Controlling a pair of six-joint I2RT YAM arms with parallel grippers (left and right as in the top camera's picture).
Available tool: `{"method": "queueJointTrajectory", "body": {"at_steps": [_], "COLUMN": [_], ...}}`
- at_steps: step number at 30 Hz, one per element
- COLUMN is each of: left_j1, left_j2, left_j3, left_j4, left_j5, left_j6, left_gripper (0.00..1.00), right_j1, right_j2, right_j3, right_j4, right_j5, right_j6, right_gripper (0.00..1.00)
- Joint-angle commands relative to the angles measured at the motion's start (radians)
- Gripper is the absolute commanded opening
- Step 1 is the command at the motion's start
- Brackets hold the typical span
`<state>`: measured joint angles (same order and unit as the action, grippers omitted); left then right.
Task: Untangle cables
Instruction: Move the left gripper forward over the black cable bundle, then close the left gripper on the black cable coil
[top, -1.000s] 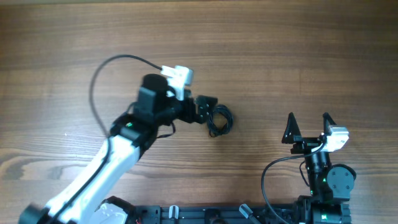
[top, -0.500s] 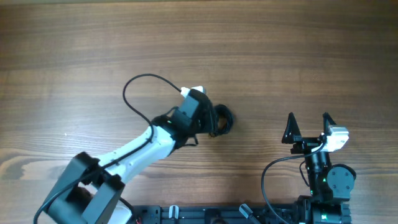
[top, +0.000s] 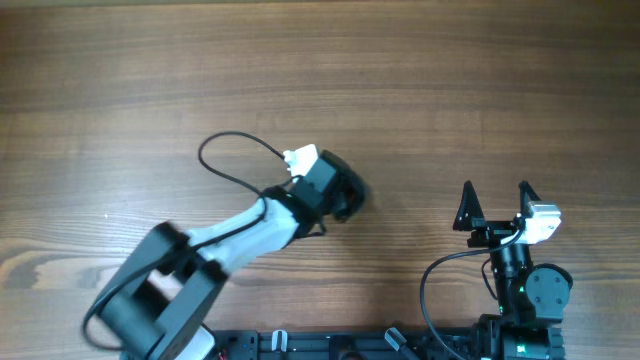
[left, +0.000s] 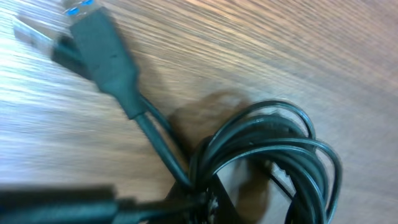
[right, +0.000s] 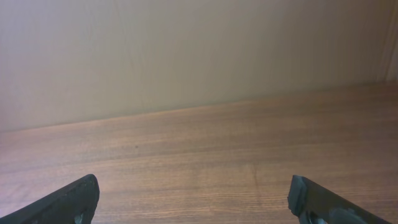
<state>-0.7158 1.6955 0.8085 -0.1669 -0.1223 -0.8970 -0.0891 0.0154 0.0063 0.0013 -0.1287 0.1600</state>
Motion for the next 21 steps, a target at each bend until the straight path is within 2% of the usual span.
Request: {"method": "queueJointTrajectory", "body": {"at_steps": [1,2,3,4,5,6,9,10,11,12,14,16,17,18,21], "left_j1": [0.061,0.064,0.064,0.064,0.064,0.064,0.064,0.064,0.064,0.067,0.086,0.098,0.098,0.096,0.089], "left_j2": [-0.216,-0.282,-0.323,-0.35,-0.385,-0.395,-0.39,-0.389,-0.388,-0.388,-0.388,-0.388,-0.388,-0.388,-0.383], "left_j3": [-0.005,-0.006,-0.006,-0.006,-0.006,-0.006,-0.006,-0.006,-0.006,-0.006,-0.006,-0.006,-0.006,-0.006,-0.006], "left_j4": [-0.119,-0.176,-0.213,-0.242,-0.285,-0.305,-0.321,-0.32,-0.32,-0.316,-0.345,-0.393,-0.382,-0.381,-0.378], "left_j5": [-0.014,-0.014,-0.014,-0.014,-0.014,-0.014,-0.014,-0.014,-0.016,-0.035,-0.08,-0.003,0.04,0.051,0.053], "left_j6": [0.457,0.638,0.745,0.817,0.911,0.945,0.949,0.941,0.906,0.817,0.357,-0.098,-0.204,-0.201,-0.075], "left_gripper": [0.04,0.04,0.05,0.13,0.41,0.47,1.0,1.0,1.0,1.0,1.0,1.0,1.0,1.0,1.0], "right_j1": [0.003,0.003,0.003,0.003,0.003,0.003,0.003,0.003,0.003,0.003,0.003,0.003,0.003,0.003,0.003], "right_j2": [-0.008,-0.008,-0.008,-0.008,-0.008,-0.008,-0.008,-0.008,-0.008,-0.008,-0.008,-0.008,-0.008,-0.008,-0.008], "right_j3": [-0.001,-0.001,-0.001,-0.001,-0.001,-0.001,-0.001,-0.001,-0.001,-0.001,-0.001,-0.001,-0.001,-0.001,-0.001], "right_j4": [0.005,0.005,0.005,0.005,0.005,0.005,0.005,0.005,0.005,0.005,0.005,0.005,0.005,0.005,0.005], "right_j5": [0.018,0.018,0.018,0.018,0.018,0.018,0.018,0.018,0.018,0.018,0.018,0.018,0.018,0.018,0.017], "right_j6": [-0.003,-0.002,-0.002,-0.002,-0.003,-0.003,-0.002,-0.003,-0.003,-0.003,-0.002,-0.003,-0.003,-0.003,-0.002], "right_gripper": [1.0,1.0,1.0,1.0,1.0,1.0,1.0,1.0,1.0,1.0,1.0,1.0,1.0,1.0,1.0]}}
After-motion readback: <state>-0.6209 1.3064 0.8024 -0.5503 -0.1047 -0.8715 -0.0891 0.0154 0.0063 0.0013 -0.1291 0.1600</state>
